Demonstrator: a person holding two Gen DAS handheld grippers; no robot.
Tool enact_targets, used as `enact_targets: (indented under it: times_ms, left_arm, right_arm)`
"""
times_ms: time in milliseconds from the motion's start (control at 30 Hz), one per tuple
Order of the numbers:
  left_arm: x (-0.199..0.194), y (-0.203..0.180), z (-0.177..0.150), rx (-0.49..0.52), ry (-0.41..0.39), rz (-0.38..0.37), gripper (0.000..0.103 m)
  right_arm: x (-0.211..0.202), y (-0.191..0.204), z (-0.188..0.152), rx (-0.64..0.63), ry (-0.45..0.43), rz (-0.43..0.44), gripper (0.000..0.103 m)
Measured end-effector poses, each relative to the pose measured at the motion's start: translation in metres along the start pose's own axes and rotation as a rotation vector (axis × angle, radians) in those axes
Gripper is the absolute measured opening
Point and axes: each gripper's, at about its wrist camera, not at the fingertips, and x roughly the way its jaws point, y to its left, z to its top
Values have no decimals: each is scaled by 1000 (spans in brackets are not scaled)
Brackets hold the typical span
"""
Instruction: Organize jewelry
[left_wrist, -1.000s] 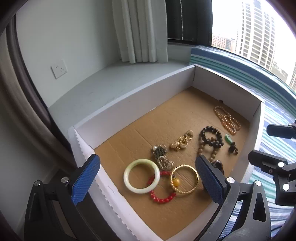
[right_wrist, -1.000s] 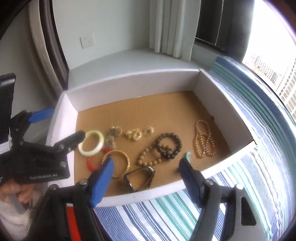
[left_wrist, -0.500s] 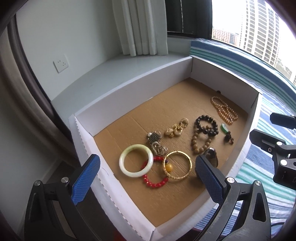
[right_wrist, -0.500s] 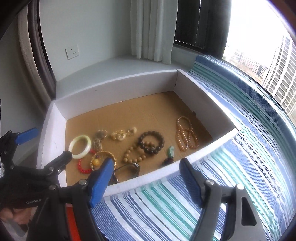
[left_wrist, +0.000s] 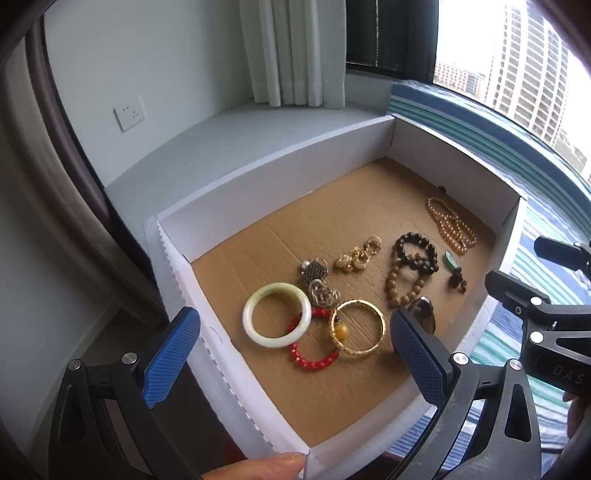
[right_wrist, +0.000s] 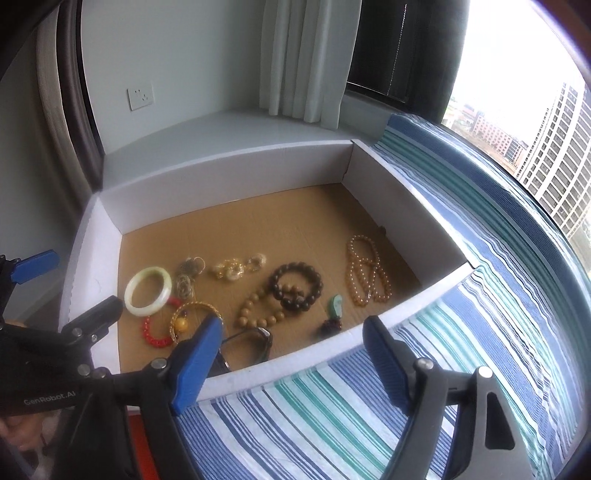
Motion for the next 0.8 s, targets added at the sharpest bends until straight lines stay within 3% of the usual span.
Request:
enact_targets:
  times_ms: [800]
  left_arm:
    - [-7, 5, 0, -47, 1, -25, 102]
  right_arm:
    - [-3, 0, 5, 22, -2, 5, 81]
